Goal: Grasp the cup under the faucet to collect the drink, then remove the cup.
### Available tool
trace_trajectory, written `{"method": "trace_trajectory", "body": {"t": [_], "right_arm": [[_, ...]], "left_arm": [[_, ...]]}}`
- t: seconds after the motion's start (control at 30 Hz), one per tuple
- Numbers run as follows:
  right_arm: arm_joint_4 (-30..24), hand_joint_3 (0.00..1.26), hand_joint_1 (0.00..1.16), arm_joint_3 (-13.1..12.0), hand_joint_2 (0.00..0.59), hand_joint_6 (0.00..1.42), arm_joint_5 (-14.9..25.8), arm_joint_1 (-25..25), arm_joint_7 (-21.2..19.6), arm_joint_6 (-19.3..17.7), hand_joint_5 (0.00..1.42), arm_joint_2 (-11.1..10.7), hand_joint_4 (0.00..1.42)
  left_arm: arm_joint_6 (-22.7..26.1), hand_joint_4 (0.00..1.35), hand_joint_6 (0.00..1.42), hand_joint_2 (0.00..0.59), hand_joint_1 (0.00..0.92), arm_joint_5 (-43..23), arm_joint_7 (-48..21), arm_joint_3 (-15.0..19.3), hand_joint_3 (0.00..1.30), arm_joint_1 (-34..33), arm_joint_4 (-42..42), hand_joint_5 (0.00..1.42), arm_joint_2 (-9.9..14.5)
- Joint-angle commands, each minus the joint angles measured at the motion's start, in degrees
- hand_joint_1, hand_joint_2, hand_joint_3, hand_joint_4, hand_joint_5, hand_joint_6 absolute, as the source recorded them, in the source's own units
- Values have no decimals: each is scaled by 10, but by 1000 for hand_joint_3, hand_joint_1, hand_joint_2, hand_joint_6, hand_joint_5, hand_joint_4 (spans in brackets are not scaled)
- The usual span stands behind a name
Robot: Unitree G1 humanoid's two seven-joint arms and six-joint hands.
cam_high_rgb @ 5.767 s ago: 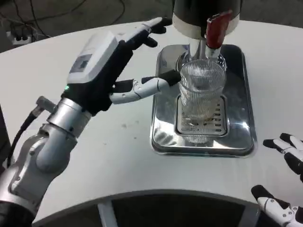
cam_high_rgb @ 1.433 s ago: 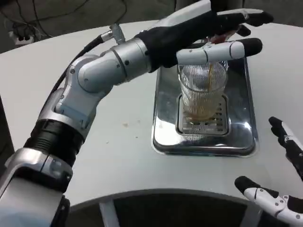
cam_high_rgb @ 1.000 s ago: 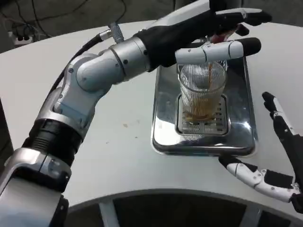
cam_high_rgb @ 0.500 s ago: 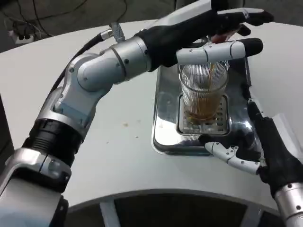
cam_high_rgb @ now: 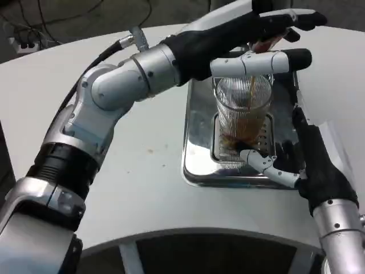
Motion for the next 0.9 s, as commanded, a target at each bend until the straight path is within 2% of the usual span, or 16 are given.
{"method": "trace_trajectory", "body": {"t": [0.03, 0.53, 0.9], "right_arm": [[28, 0, 768, 1, 217, 0, 6, -17, -26, 0, 0, 10, 0], [109, 0, 758, 9, 221, 0, 23, -80, -48, 0, 0, 19, 0], [136, 0, 748, 5, 218, 0, 42, -105, -53, -1, 2, 20, 0]], "left_arm": [[10, 86, 77, 59, 0, 16, -18, -10, 141, 10, 20, 149, 5], [8, 86, 77, 55, 0, 16, -25, -8, 140, 1, 20, 147, 8], [6, 86, 77, 59, 0, 17, -26, -8, 134, -3, 23, 147, 10]]}}
